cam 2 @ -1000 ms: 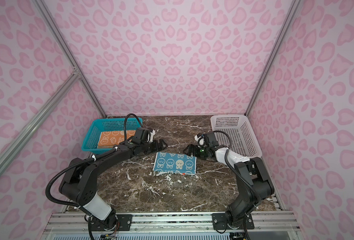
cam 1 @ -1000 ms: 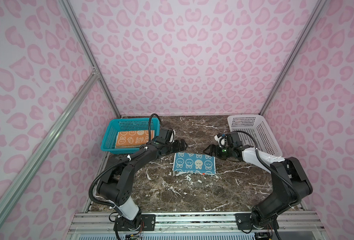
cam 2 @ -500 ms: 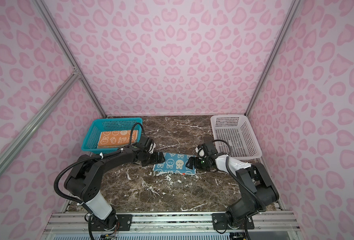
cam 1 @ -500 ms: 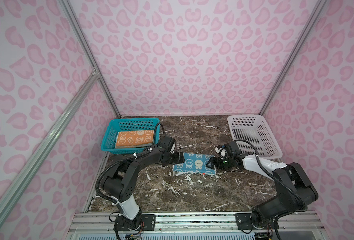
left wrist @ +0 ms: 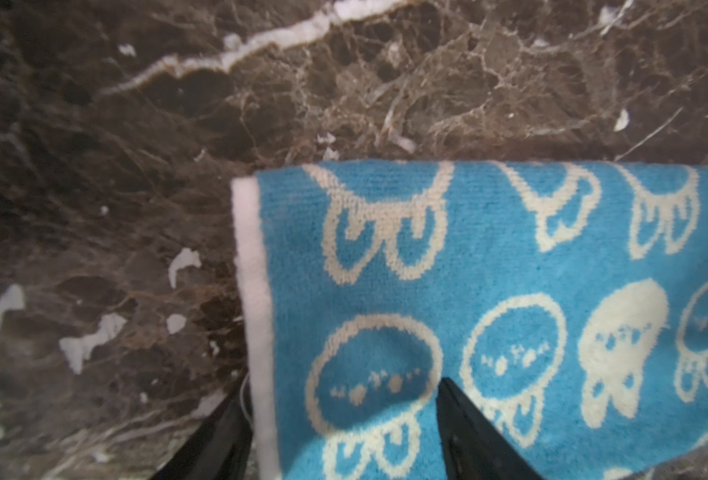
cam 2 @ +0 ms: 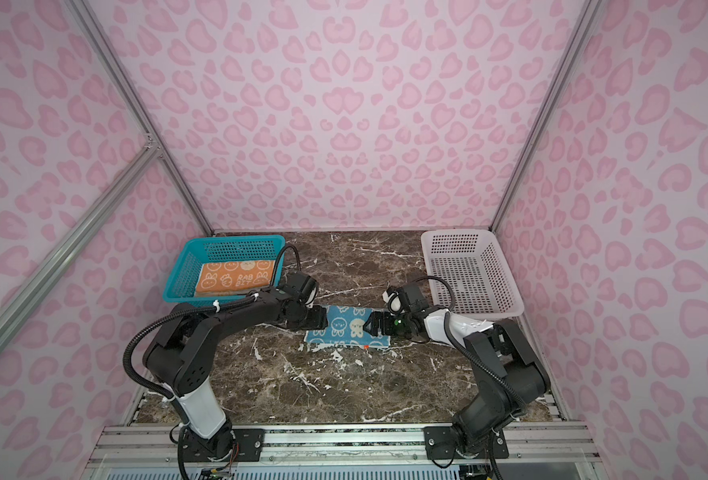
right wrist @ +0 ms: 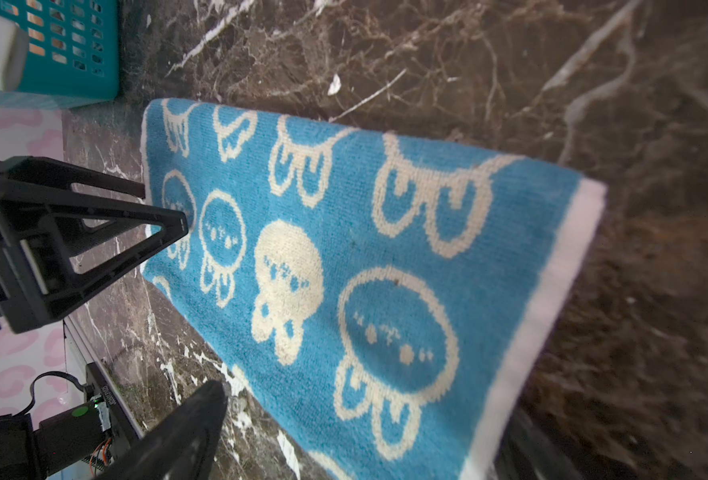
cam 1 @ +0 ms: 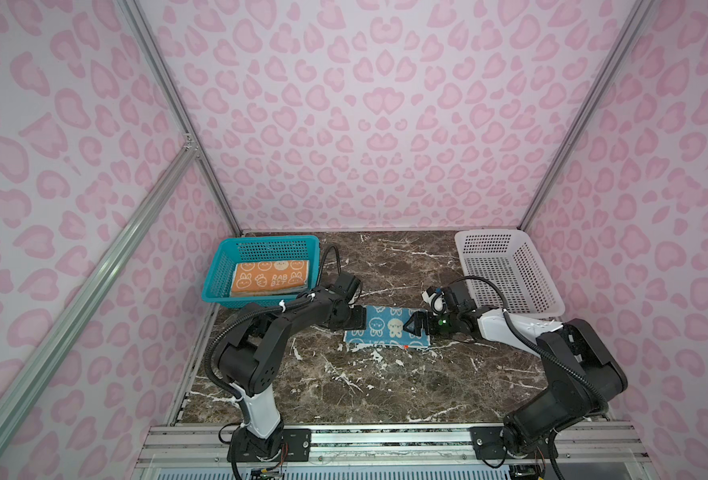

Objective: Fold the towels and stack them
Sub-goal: 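Lift the blue towel toward the teal basket with the left gripper while the right releases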

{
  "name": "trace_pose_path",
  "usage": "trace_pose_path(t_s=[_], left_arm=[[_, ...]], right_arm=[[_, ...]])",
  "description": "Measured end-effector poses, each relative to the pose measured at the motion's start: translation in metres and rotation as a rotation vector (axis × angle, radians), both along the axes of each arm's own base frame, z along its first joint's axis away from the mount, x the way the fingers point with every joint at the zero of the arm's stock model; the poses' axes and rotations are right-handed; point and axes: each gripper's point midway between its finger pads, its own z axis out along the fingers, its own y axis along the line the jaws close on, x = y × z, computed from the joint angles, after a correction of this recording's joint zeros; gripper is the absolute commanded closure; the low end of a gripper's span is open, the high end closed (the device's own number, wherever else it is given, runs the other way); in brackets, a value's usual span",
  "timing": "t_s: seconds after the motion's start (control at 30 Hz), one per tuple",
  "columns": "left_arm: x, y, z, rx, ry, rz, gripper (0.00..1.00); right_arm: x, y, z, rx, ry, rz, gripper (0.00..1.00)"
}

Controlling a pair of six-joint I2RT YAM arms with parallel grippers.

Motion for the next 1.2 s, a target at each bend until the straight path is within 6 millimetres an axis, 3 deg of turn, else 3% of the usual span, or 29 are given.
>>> trace_pose_path(t_s=[0.23, 0.37, 0.5, 0.7, 0.87, 1.03, 1.2], left_arm=[[0.0, 0.005, -0.008, 0.082, -0.006, -0.008, 0.63], [0.0, 0.012, -0.01, 0.131, -0.013, 0.001, 0.84], [0.003, 0.003, -0.009, 0.103, -0.02, -0.01, 0.95], [0.005, 0.001, -0.001, 0.099, -0.021, -0.009, 0.96], [-0.006, 0.005, 0.007, 0.134, 0.041, -0.031, 0.96], [0.004, 0.01, 0.03, 0.199, 0.02, -0.051, 0.96], [0.02, 0.021, 0.06, 0.292, -0.041, -0.067, 0.96]], right_arm=[[0.0, 0.001, 0.001, 0.003, 0.001, -0.004, 0.02], [0.0, 0.001, 0.0, 0.003, -0.001, -0.007, 0.02], [0.0, 0.002, 0.0, 0.008, -0.005, -0.009, 0.02], [-0.001, 0.005, 0.0, 0.008, -0.01, -0.006, 0.02], [-0.003, 0.006, 0.002, 0.006, -0.008, 0.0, 0.02], [-0.01, 0.005, 0.007, -0.032, 0.026, 0.004, 0.02], [0.001, 0.012, 0.033, -0.039, -0.023, 0.031, 0.02]])
